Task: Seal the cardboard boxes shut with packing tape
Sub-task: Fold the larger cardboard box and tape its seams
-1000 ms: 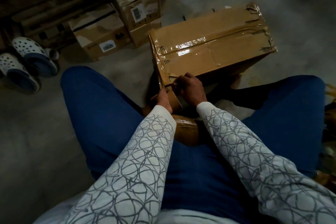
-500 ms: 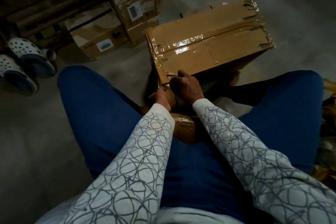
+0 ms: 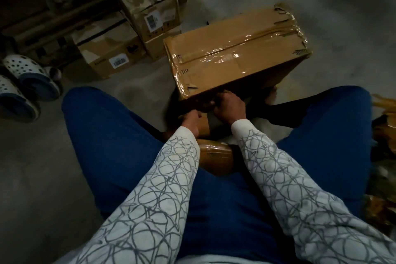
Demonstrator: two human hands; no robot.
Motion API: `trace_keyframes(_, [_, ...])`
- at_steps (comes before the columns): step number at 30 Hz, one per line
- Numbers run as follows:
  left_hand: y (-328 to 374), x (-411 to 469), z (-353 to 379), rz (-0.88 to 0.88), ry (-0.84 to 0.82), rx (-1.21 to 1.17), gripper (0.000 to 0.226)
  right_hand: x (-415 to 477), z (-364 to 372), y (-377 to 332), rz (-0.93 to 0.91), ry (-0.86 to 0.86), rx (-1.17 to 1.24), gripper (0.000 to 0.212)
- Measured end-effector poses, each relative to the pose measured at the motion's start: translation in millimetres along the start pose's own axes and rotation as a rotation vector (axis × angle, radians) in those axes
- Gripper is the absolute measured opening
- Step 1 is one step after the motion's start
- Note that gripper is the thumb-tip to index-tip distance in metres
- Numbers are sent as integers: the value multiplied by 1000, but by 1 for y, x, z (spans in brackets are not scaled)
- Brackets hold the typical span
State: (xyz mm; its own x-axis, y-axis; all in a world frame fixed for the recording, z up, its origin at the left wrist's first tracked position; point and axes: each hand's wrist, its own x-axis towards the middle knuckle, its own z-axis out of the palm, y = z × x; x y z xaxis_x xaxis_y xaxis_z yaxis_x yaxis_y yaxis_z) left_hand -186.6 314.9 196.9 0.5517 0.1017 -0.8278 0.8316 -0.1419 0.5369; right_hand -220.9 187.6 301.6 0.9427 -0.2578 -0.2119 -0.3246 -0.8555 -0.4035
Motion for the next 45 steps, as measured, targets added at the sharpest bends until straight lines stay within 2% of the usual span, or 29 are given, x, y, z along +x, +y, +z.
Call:
trace_keyframes(2, [18,-43,5,9,-8,-11,44,0,-4,3,81,-52,-6,28])
trace_keyframes(4, [31,-76,11,140,3,137,18,0,-10,9,159,-85,-15,31])
trace_keyframes(5, [32,-81,13,206,-1,242,12,2,-12,11,188,-85,-3,32])
trace_keyframes(9, [34,-89,21,506,74,513,9,5,-27,19,289,-39,94,28])
trace_keyframes(11, [34,-96,23,581,181,503,5,5,-32,21,315,7,138,26])
trace_keyframes(12, [34,-100,22,598,236,467,11,6,-32,22,329,24,154,26])
trace_keyframes(14, [34,-105,19,540,256,275,16,4,-34,21,346,35,179,25])
trace_keyframes(16, [40,-105,15,440,190,92,14,4,-34,21,347,33,200,24])
trace_keyframes(20, [46,-97,15,422,87,-158,13,1,-32,19,333,14,215,23])
trace_keyframes(22, [53,-94,17,430,41,-237,22,0,-31,21,336,-1,217,24])
trace_keyframes(28, [51,-91,20,371,105,-280,19,1,-33,26,362,9,222,25])
trace_keyframes(32, [55,-91,19,396,80,-276,23,1,-32,24,366,9,228,25])
trace_keyframes(37, [59,-98,15,435,147,-279,19,1,-32,24,370,10,226,26])
trace_keyframes(45, [75,-103,5,414,24,-253,16,0,-30,24,377,-5,237,28])
